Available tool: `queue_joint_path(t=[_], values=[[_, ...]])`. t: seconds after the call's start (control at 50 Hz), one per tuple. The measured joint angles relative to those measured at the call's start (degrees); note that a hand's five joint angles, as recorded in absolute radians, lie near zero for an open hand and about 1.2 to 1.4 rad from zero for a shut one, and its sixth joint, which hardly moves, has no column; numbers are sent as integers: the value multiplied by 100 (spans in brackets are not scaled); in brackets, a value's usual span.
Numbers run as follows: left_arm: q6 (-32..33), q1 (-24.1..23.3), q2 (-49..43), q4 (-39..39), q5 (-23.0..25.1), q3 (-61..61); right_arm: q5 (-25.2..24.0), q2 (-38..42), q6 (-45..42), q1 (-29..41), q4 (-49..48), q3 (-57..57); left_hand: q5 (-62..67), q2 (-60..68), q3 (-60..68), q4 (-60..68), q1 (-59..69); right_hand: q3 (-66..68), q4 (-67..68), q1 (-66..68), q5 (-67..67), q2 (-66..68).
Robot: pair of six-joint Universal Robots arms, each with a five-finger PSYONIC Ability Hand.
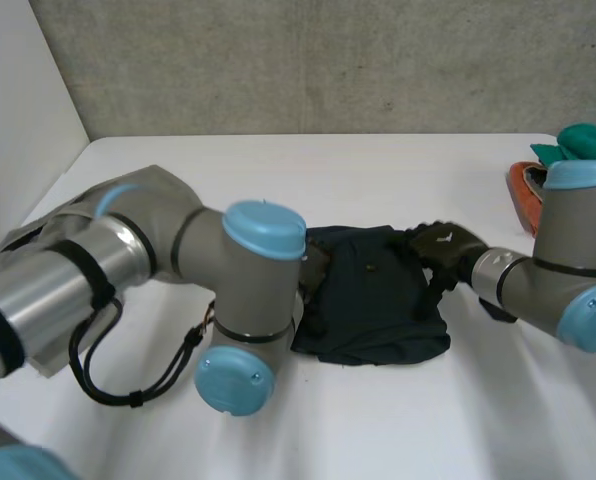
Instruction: Fold the laundry.
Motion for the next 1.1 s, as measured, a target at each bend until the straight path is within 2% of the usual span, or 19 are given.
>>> queue_joint_path(t=[0.14,0.32,0.42,0.52,0.64,0.82,0.94,1.1], values=[[-19,-59,905,5,191,-114,191,-917,-167,2,-586,538,-1,-1,0,0,-1,0,0,0,-4,0],[-47,17,2173,58,914,-754,174,-2693,-194,137,-2811,2847,-1,-1,0,0,-1,0,0,0,-5,0],[-147,215,2521,75,1473,-1212,63,-3072,-194,362,-3823,4284,-1,-1,0,0,-1,0,0,0,-5,0],[-341,370,2607,146,1750,-1513,-79,-2902,-259,565,-4443,5083,-1,-1,0,0,-1,0,0,0,-5,0],[-488,427,2572,290,1785,-1646,-164,-2272,-410,644,-5099,5278,-1,-1,0,0,-1,0,0,0,-5,0],[-528,451,2522,485,1749,-1670,-153,-1502,-820,653,-5739,4880,-1,-1,0,0,-1,0,0,0,-5,0],[-528,490,2527,546,1742,-1676,-143,-1147,-932,652,-5821,4511,-1,-1,0,0,-1,48,36,26,27,61],[-583,512,2530,553,1742,-1686,-122,-822,-933,660,-5879,4010,-1,-1,0,0,-1,670,640,713,508,716]])
